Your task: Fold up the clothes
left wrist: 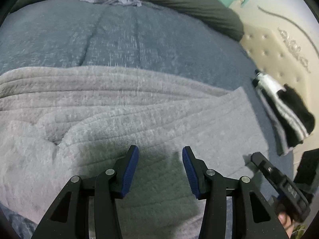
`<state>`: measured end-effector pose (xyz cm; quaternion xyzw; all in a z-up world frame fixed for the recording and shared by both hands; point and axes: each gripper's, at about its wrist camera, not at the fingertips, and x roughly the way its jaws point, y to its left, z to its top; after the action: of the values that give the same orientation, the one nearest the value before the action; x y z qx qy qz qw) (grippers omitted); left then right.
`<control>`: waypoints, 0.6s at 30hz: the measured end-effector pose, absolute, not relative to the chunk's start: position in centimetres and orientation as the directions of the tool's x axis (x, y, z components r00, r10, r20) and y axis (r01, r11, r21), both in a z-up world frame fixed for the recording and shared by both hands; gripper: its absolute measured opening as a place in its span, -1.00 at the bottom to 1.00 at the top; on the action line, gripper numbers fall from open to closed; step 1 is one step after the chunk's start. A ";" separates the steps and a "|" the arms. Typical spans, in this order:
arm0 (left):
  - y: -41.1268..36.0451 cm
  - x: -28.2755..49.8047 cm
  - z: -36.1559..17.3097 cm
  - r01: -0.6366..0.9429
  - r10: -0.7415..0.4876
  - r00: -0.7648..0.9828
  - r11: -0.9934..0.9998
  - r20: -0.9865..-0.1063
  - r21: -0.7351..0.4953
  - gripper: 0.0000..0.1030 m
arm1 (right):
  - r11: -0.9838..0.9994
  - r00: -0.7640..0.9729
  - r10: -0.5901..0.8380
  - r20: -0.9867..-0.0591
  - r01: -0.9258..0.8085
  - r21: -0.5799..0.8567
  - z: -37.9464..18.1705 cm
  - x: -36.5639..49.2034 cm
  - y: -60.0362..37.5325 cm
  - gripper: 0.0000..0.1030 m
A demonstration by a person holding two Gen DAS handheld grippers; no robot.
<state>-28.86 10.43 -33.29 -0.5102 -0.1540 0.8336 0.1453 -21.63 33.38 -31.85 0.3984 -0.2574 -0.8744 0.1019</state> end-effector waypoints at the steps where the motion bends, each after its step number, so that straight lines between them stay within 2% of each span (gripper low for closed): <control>1: 10.0 -28.4 -32.8 -0.087 0.401 -0.447 -0.909 -0.800 -0.407 -0.04 | -0.847 -0.674 -0.373 -0.638 -0.034 0.531 -31.5 -21.8 34.0 -0.77; 4: 8.7 -27.2 -31.4 -0.091 0.403 -0.470 -0.907 -0.786 -0.411 -0.03 | -0.848 -0.720 -0.322 -0.614 -0.069 0.525 -30.4 -21.1 36.4 -0.76; 6: 7.6 -26.2 -30.7 -0.085 0.399 -0.487 -0.907 -0.777 -0.413 0.06 | -0.855 -0.742 -0.277 -0.611 -0.100 0.509 -29.9 -20.8 37.9 -0.74; 7: 6.7 -25.4 -30.2 -0.081 0.397 -0.497 -0.906 -0.771 -0.415 0.14 | -0.855 -0.741 -0.259 -0.619 -0.122 0.504 -29.9 -20.7 38.5 -0.63; 8: 6.2 -24.9 -30.0 -0.076 0.396 -0.502 -0.906 -0.769 -0.417 0.15 | -0.854 -0.740 -0.242 -0.627 -0.144 0.500 -30.0 -20.7 39.1 -0.37; 10: 5.0 -23.9 -29.8 -0.064 0.389 -0.510 -0.907 -0.767 -0.417 0.16 | -0.831 -0.726 -0.243 -0.643 -0.186 0.525 -30.7 -20.7 40.3 -0.12; 13: 3.0 -22.4 -29.7 -0.038 0.370 -0.521 -0.910 -0.769 -0.412 0.16 | -0.812 -0.707 -0.216 -0.674 -0.253 0.526 -31.8 -20.6 41.5 -0.06; 16: 1.5 -21.6 -30.0 -0.008 0.352 -0.528 -0.912 -0.773 -0.410 0.16 | -0.769 -0.701 -0.235 -0.674 -0.290 0.569 -32.8 -20.6 42.7 0.18; 18: 0.6 -21.1 -30.3 0.010 0.345 -0.529 -0.911 -0.776 -0.412 0.16 | -0.764 -0.696 -0.258 -0.670 -0.277 0.582 -33.2 -20.9 42.7 0.21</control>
<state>-21.14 0.58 -30.27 -0.4753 -0.1866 0.8542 0.0980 -20.87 42.70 -33.19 0.3896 -0.3433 -0.8546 -0.0058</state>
